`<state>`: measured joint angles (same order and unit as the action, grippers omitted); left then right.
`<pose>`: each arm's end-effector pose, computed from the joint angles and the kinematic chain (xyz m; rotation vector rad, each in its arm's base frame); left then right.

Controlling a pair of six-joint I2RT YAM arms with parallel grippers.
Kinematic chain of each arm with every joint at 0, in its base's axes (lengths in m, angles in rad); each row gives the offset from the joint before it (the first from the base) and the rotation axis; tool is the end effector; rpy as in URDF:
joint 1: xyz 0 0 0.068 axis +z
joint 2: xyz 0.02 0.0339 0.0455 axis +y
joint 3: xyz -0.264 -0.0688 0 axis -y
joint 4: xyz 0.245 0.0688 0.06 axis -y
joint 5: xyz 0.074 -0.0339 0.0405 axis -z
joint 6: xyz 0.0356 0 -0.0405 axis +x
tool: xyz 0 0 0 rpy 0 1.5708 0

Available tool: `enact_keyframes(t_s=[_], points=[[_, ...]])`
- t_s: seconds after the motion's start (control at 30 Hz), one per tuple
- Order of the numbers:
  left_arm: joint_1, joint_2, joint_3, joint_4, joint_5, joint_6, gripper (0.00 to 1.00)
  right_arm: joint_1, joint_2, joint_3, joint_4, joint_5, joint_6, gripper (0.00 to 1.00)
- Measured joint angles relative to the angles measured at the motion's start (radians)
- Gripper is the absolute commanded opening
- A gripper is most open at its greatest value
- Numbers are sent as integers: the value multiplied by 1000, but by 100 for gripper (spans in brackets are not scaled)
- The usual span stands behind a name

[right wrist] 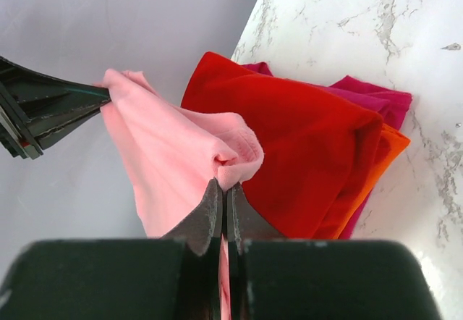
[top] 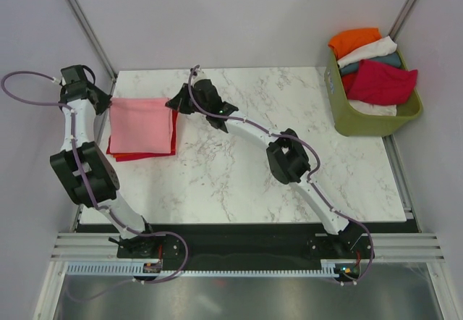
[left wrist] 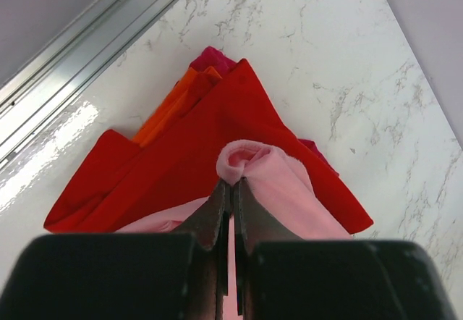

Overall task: Fold and stack the t-shirts
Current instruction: Neatly place the folded tshirt to the corner, then reset both grippers

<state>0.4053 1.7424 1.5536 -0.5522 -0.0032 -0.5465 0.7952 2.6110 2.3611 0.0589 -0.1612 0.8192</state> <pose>0.3656 0.1570 0.3126 -1.0610 2.0550 -0.0682 0.4210 0.4375 0.2239 -0.1066 1.9519 1.2716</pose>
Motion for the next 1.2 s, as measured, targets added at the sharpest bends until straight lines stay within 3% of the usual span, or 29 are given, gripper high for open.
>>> enact_keyframes(t_s=[0.23,0.3,0.33,0.37,0.4,0.43,0.47,0.57,0.6,0.87,1.03,1.2], points=[[-3,76,39,16,17,0,2,-21,59,14,90,-26,42,0],[-3,93,52,18,17,0,2,-23,70,15,124,-32,46,3],[-3,100,57,23,17,0,3,-23,73,15,139,-35,47,12],[-3,108,60,28,18,0,27,-23,77,15,158,-40,51,22],[-3,114,64,32,22,0,49,-23,81,15,180,-43,53,49],[-3,120,66,41,23,-1,59,-24,84,15,199,-43,56,57],[-2,124,66,60,27,-5,68,-25,87,15,214,-43,52,61],[6,127,57,126,42,-18,77,-34,89,15,241,-40,42,64],[8,125,51,145,45,-17,82,-38,89,13,253,-40,41,69],[10,9,-66,196,97,-18,83,-60,-38,-239,319,-13,-24,73],[5,-181,-192,217,174,-19,91,-64,-294,-582,315,16,-85,83],[-45,-358,-251,230,223,-29,95,-68,-570,-790,302,41,-137,87]])
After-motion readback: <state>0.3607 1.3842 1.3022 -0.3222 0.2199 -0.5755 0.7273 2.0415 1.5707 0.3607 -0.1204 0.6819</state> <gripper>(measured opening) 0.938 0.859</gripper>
